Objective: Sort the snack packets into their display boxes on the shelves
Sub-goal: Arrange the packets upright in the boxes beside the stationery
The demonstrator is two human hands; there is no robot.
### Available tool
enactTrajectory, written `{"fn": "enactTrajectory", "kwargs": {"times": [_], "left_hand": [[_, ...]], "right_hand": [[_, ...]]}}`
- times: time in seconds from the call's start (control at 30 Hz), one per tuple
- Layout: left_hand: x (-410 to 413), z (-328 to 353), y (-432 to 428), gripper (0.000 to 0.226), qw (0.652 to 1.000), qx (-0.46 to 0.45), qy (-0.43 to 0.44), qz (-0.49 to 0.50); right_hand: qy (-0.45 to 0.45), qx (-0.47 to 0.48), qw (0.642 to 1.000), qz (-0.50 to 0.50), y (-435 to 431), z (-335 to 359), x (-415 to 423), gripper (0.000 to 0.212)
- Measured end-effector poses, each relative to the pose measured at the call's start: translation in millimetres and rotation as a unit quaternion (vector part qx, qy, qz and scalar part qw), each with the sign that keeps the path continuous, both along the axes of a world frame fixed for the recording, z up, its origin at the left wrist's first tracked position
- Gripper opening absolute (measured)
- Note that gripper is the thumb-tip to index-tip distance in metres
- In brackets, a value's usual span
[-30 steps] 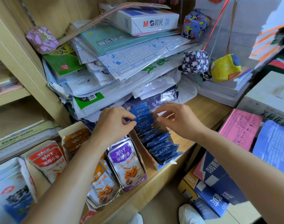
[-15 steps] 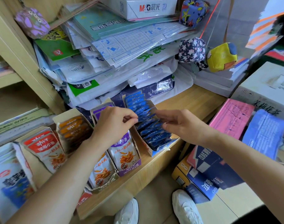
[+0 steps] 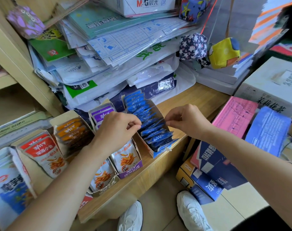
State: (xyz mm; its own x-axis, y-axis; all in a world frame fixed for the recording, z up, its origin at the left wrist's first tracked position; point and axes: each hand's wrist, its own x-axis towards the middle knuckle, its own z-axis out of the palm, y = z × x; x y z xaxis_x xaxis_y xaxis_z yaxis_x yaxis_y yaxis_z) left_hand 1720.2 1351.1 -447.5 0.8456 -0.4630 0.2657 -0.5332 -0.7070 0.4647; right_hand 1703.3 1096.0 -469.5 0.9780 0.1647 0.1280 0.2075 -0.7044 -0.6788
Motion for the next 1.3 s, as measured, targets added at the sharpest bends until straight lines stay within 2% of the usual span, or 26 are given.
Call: {"fn": "enactTrajectory", "kwargs": {"times": [0.1,0.23,0.47,0.63,0.8,0.93,1.13,1.3], "left_hand": [[2,0,-5,0.005,0.999,-0.022,-0.023,0.007],[2,0,-7,0.007,0.999,-0.039,-0.007,-0.004],[8,-2,2,0.022,0.997,0.002,-0.061,-0.039],[13,1,6,0.018,0.997,0.044,-0.034,-0.054],[15,-1,-2,0.012,0.99,0.104,-0.084,-0.055],[18,-1,-2,0.004,0.991,0.097,-0.087,-0.036],[19,-5,-9,0.018,0.991,0.092,-0.087,-0.046],[23,-7,-13,0.007,0.996,0.063,-0.062,-0.016]], "right_hand": [[0.001,0.01,1.0,0.007,3,-1,6,0.004],[-0.014,0.042,0.999,0.01,4,4,8,0.008],[-0.058,0.056,0.996,0.031,3,7,2,0.021],[-0.071,0.046,0.995,0.061,4,6,3,0.009],[-0.067,0.032,0.995,0.062,0,6,4,0.006],[-0.063,0.027,0.995,0.067,-1,7,4,0.007],[-0.065,0.026,0.995,0.075,1,7,4,0.007],[-0.061,0.016,0.995,0.072,0,5,3,0.007]]}}
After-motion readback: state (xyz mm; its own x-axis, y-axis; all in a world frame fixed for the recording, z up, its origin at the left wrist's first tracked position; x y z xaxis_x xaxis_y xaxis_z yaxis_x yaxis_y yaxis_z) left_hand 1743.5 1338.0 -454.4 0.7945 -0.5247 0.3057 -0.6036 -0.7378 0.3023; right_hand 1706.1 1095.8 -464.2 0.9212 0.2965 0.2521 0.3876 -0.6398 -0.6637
